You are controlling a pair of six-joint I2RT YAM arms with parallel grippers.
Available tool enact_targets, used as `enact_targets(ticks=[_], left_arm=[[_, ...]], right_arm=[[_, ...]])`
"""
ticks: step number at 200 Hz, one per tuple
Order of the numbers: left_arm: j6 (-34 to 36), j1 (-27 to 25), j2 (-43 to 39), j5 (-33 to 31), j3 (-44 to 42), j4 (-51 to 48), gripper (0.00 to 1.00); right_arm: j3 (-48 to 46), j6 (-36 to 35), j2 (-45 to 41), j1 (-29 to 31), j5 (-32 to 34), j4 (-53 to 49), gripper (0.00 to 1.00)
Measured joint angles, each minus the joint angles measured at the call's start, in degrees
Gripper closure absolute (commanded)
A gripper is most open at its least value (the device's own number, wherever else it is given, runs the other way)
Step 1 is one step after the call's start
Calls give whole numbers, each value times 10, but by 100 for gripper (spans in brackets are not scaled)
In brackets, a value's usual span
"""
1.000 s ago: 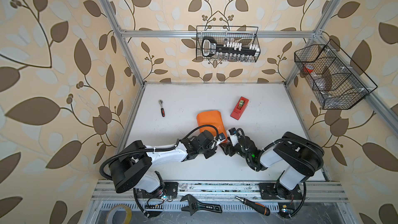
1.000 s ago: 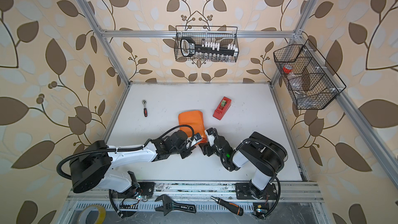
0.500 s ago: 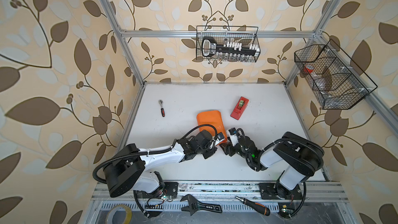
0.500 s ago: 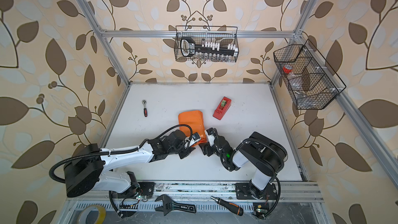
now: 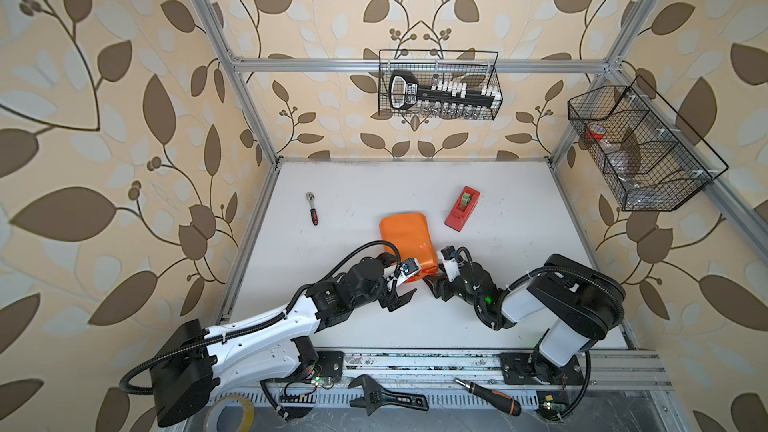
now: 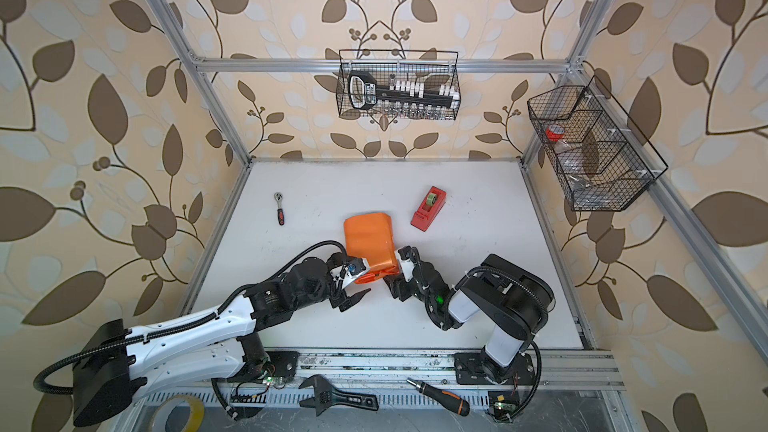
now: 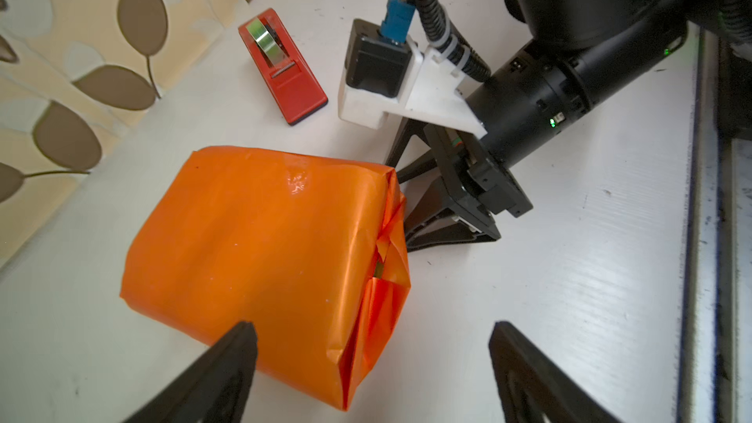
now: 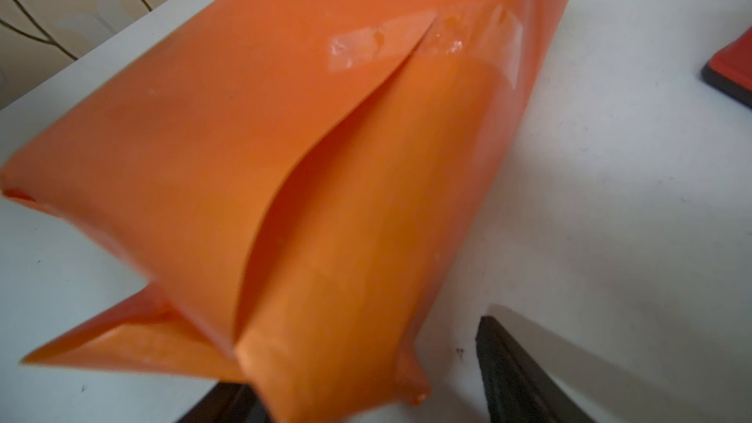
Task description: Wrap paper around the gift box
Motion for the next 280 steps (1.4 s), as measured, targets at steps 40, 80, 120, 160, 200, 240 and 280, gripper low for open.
enact_targets(ticks=[40, 80, 120, 160, 200, 240, 280], left_arm=[[72, 0, 25, -39, -23, 63, 1], [144, 12, 105, -58, -26, 131, 1], [185, 26, 141, -47, -26, 166, 1], [209, 30, 171, -27, -27, 192, 1], [217, 37, 174, -8, -38, 197, 1], [223, 41, 191, -2, -40, 216, 1], [225, 41, 234, -6, -51, 254, 1]], right_arm=[[1, 4, 4, 0, 0, 2, 29], [2, 8, 9, 0, 0, 7, 30], [3, 10, 10, 0, 0, 10, 31], [5, 13, 10, 0, 0, 11, 33], [6, 17, 10, -2, 0, 10, 34], [9, 21, 10, -3, 0, 10, 35], [9, 24, 10, -3, 0, 10, 36]])
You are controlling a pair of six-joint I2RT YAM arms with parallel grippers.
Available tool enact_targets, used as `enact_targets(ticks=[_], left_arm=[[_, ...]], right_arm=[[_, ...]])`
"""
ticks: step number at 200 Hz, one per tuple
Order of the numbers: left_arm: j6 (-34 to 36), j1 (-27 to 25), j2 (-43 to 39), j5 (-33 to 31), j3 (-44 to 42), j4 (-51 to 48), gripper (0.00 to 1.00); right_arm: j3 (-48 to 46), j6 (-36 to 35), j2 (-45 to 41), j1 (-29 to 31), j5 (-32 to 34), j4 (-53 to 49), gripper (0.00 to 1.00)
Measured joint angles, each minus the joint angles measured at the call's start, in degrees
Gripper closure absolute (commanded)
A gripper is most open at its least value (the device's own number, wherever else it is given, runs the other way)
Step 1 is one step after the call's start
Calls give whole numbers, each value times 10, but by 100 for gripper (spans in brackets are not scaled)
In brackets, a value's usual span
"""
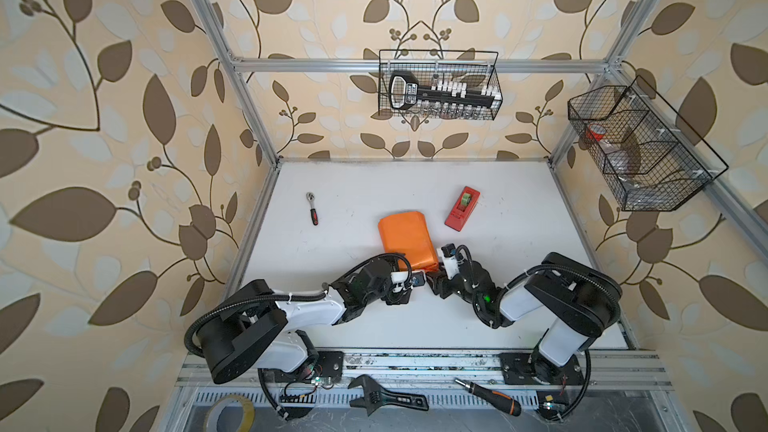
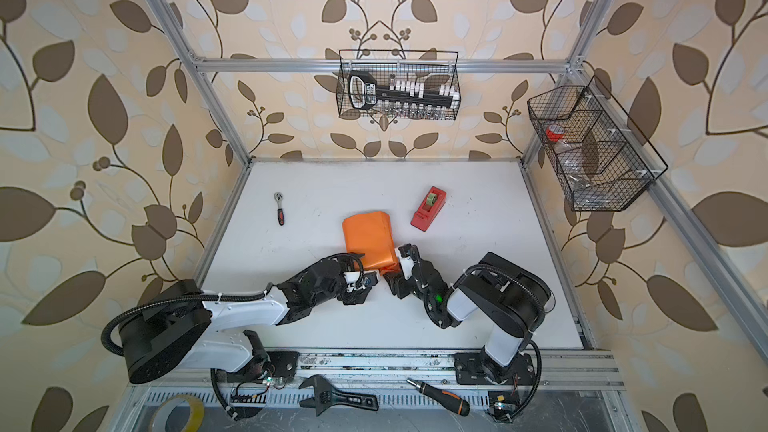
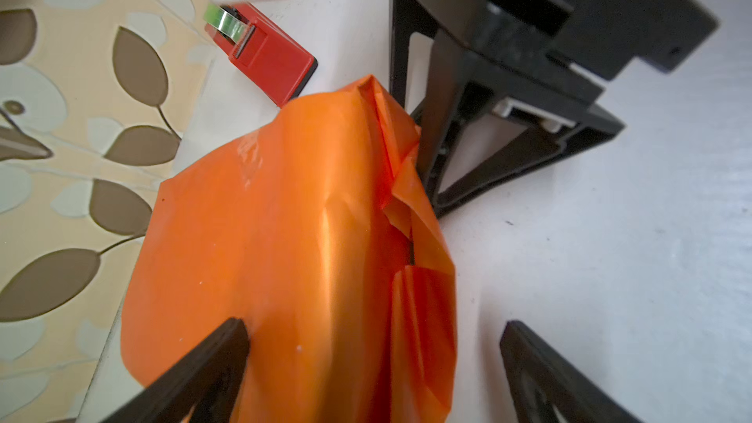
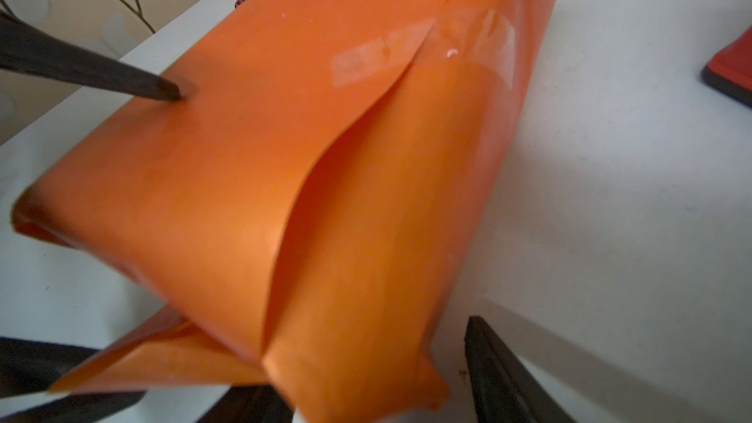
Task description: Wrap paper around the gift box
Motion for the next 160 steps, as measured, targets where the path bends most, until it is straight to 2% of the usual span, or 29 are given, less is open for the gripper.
enact_targets(ticks=[108, 160], left_arm=[[18, 4, 45, -37, -3, 71, 1], [26, 16, 65, -37, -3, 99, 11]], right_arm=[[0, 2, 0, 0, 0, 0, 37], [0, 2, 0, 0, 0, 0, 38]])
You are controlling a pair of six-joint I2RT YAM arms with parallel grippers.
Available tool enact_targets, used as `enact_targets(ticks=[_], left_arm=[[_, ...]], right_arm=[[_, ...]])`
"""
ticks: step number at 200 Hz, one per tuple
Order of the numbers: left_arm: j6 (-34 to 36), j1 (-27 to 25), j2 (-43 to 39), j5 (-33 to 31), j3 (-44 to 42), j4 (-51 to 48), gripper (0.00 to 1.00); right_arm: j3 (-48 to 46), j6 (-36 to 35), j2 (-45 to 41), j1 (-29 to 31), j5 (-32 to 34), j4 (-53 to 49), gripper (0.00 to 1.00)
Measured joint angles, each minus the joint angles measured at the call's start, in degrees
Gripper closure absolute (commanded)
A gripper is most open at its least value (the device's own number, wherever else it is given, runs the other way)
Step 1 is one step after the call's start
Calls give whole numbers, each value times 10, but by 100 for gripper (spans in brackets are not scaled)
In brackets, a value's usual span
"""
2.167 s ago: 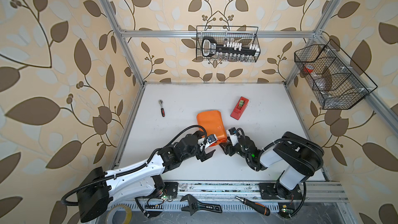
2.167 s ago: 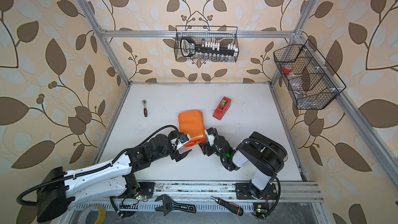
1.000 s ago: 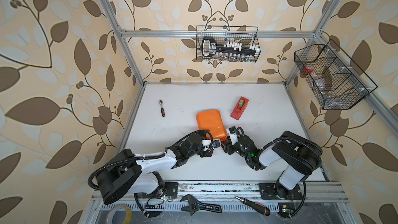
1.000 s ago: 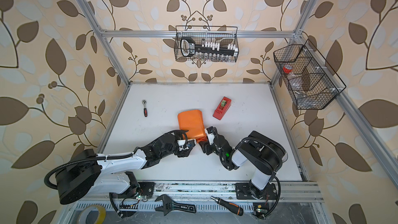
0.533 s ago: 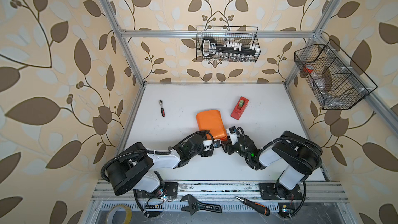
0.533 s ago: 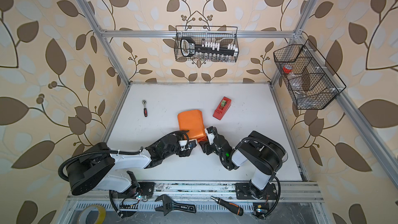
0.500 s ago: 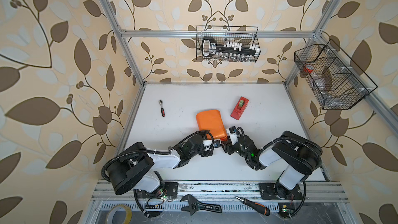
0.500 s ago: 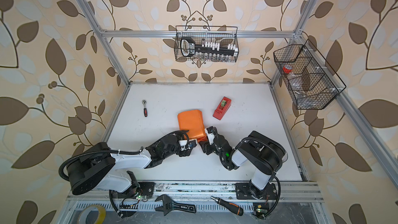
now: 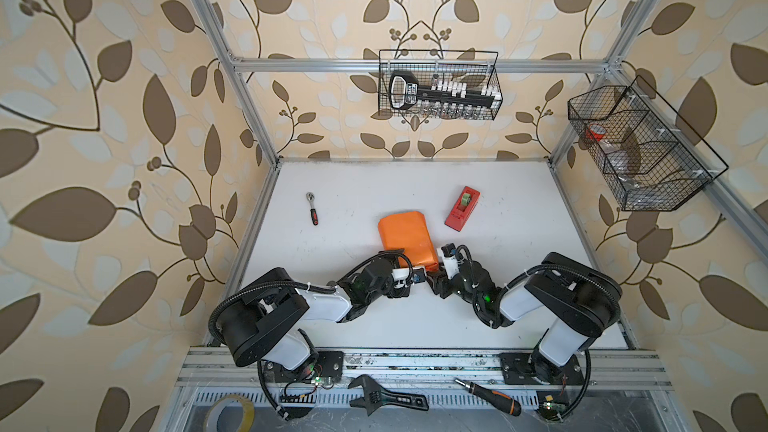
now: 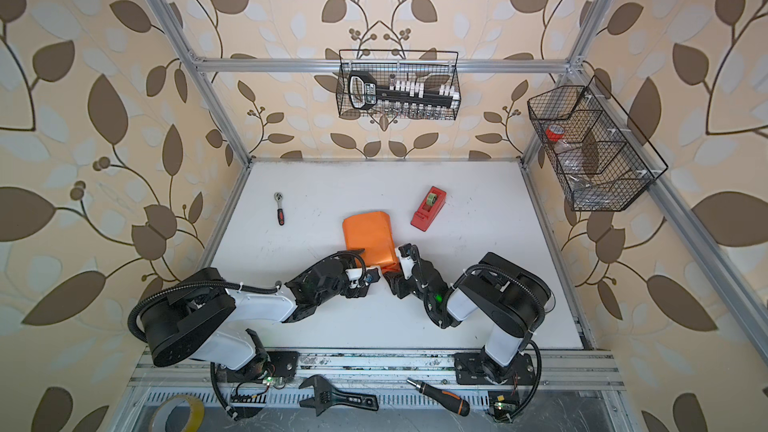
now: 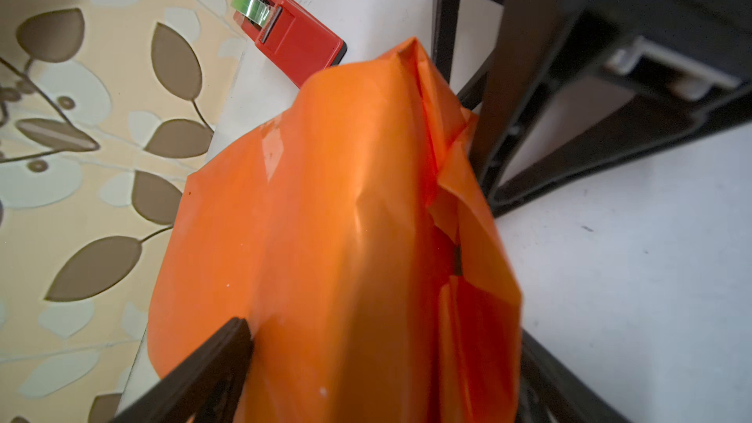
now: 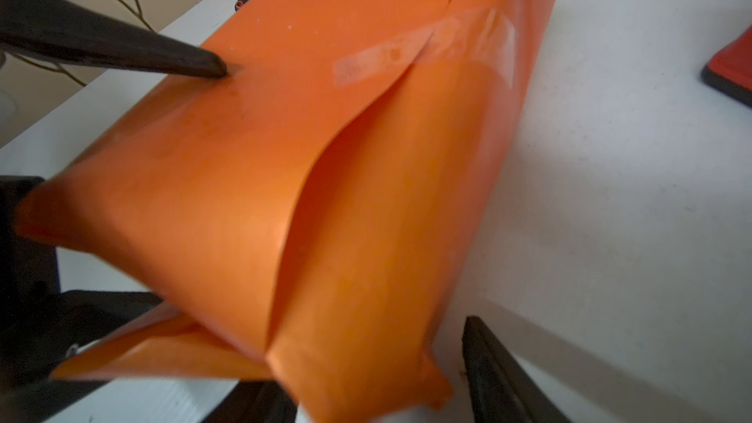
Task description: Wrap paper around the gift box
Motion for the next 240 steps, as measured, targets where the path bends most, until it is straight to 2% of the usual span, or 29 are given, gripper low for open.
enact_targets(ticks=[55, 143, 190, 240], left_arm=[[0, 11, 2, 5, 2, 9, 23], [-1, 14, 6, 8, 8, 10, 32], [-1, 14, 9, 7, 12, 10, 33], [-1, 14, 9, 8, 12, 10, 32]], right_arm=[[0, 0, 0, 0, 0, 0, 38], [0, 0, -5, -6, 0, -10, 37], [0, -1, -32, -10, 0, -18, 33], [0, -3, -48, -23, 0, -30, 33]])
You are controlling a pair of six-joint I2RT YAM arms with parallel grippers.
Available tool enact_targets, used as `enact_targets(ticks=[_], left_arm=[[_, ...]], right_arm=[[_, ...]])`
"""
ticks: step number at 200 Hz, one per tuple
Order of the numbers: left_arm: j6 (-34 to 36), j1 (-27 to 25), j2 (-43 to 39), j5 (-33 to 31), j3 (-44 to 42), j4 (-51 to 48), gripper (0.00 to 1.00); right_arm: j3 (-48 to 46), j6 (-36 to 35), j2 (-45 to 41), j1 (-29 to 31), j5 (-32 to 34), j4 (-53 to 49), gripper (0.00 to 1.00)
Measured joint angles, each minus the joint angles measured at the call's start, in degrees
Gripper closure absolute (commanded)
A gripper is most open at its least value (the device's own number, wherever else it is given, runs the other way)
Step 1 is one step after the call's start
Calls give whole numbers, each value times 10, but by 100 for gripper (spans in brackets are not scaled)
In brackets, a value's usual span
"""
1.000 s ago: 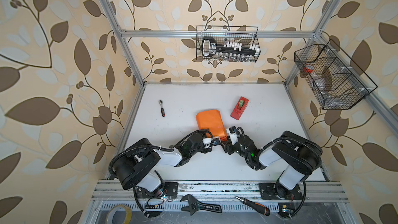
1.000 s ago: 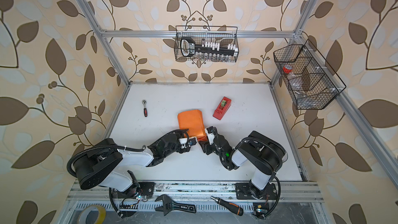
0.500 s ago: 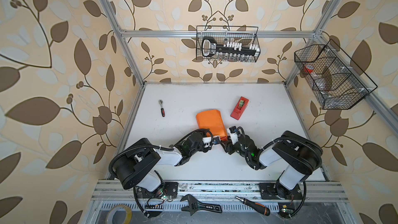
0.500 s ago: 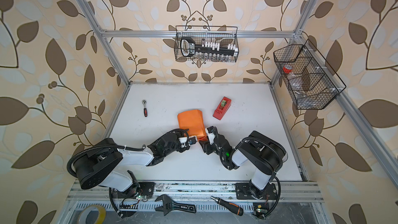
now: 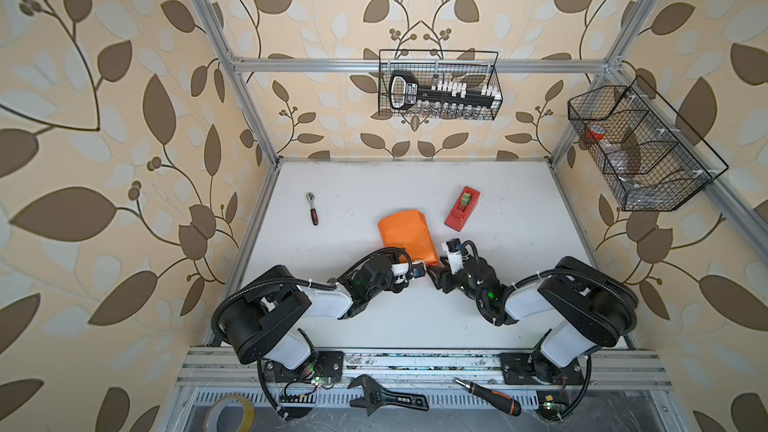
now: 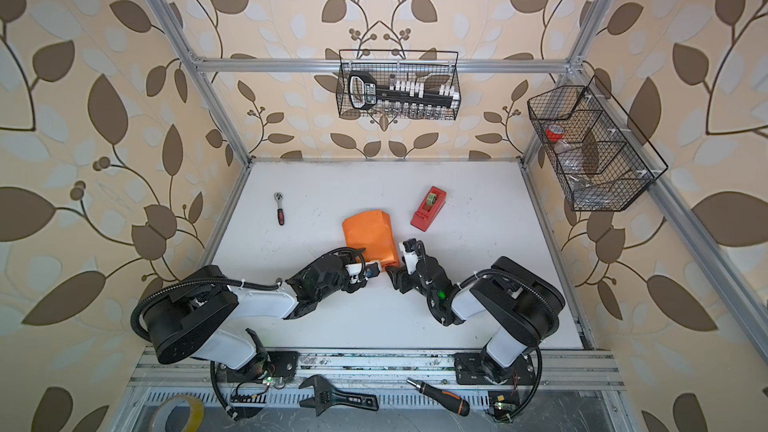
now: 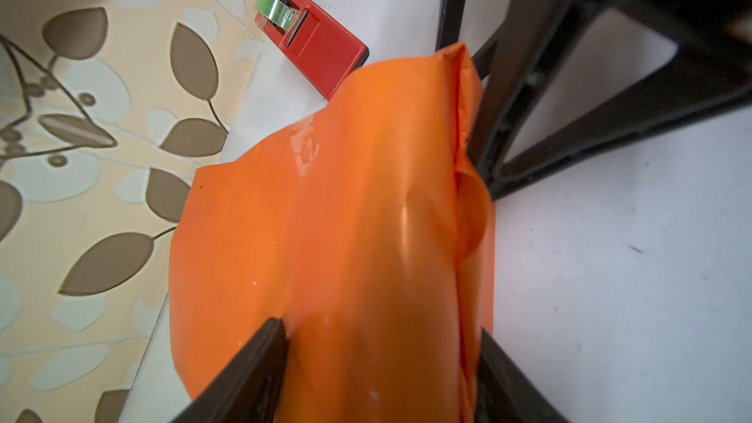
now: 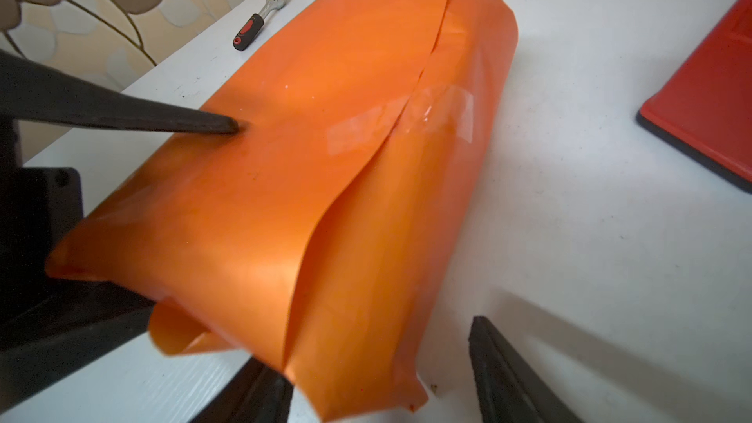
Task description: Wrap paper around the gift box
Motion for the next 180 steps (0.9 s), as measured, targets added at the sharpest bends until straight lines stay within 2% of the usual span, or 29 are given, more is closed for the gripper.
enact_targets(ticks=[36, 98, 131, 151, 180], left_arm=[[0, 0, 0, 0, 1, -3, 29], [0, 0, 4, -2, 8, -9, 30], [0, 0, 5, -3, 8, -9, 30], [0, 0, 5, -3, 8, -9, 29], [0, 0, 7, -4, 9, -7, 29]], right_arm=[[4, 0, 0, 0, -2, -14, 33], [2, -2, -32, 0, -2, -26, 32], [-1, -4, -48, -2, -3, -38, 27], [-15, -4, -85, -3, -4, -60, 24], [-36, -3, -192, -10, -4, -121, 23]])
